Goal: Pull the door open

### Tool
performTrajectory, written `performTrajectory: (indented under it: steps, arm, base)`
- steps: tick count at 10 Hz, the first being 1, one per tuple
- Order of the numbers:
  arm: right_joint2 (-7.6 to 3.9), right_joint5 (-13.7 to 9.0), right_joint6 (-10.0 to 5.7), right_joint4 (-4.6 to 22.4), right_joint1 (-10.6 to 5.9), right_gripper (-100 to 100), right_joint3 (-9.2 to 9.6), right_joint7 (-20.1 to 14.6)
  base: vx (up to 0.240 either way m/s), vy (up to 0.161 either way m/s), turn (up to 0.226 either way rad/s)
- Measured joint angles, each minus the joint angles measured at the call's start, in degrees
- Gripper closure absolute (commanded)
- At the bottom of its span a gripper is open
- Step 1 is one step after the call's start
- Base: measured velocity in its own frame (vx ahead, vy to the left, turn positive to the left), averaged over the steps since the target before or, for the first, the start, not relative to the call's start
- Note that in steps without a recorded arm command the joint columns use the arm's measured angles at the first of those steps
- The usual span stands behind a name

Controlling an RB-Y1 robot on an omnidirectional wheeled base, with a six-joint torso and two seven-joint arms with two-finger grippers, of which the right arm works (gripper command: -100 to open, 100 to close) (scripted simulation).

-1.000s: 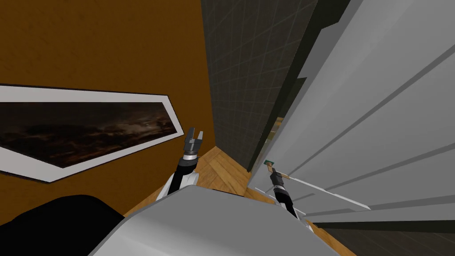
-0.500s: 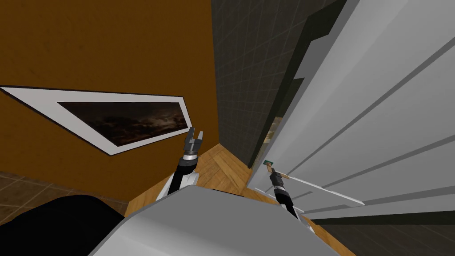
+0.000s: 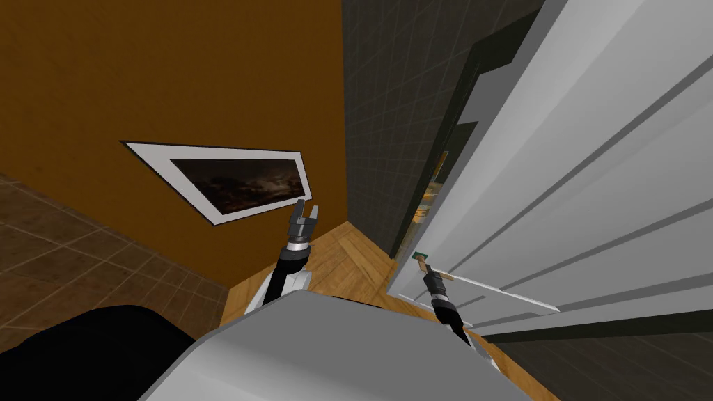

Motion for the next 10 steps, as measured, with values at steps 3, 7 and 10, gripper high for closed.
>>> performTrajectory:
  steps: [3, 7, 10]
  arm:
    - [-1.15, 1.2, -1.59, -0.9, 1.99, 100, 2.04, -2.2]
    - [-2.20, 2.1, -3.28, -1.0, 3.15, 100, 3.16, -3.9]
    - [-3.14, 2.9, -5.03, -1.3, 4.39, 100, 3.79, -5.2]
  base:
    - [-0.224, -0.071, 0.102]
    - [-0.150, -0.044, 0.118]
    - [-0.226, -0.070, 0.143]
